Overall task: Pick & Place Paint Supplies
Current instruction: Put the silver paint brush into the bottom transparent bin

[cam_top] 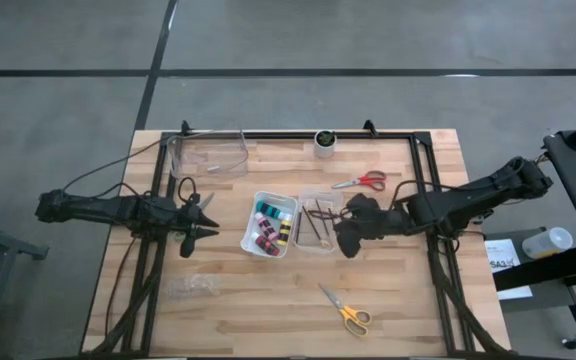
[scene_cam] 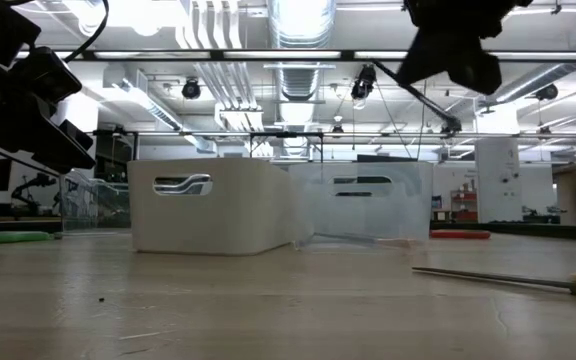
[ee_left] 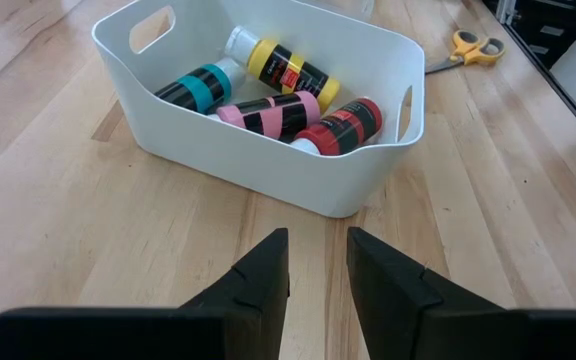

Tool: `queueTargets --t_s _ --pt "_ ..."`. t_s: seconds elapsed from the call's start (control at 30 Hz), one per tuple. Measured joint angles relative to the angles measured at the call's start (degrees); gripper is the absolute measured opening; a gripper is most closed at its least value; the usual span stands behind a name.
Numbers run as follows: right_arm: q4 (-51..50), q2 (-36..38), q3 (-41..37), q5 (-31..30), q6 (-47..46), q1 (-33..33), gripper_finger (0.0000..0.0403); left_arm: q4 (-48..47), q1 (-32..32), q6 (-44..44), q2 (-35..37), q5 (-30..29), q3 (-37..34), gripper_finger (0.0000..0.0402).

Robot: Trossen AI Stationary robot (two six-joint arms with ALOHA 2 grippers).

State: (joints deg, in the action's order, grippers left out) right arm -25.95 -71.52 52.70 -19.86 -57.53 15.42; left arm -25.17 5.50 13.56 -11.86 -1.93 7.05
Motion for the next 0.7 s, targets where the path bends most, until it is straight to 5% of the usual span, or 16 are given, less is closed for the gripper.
queueTargets --t_s 0.4,0.7 --pt "39.4 0.5 -19.3 -5.9 -15.8 -6.5 0.0013 0.0 0.0 0.0 0.0 0.0 0.0 0.0108" --pt "41.3 -1.4 -22.9 -5.6 -20.8 -7.2 0.0013 0.0 0.0 0.0 0.0 0.0 0.0 0.0108"
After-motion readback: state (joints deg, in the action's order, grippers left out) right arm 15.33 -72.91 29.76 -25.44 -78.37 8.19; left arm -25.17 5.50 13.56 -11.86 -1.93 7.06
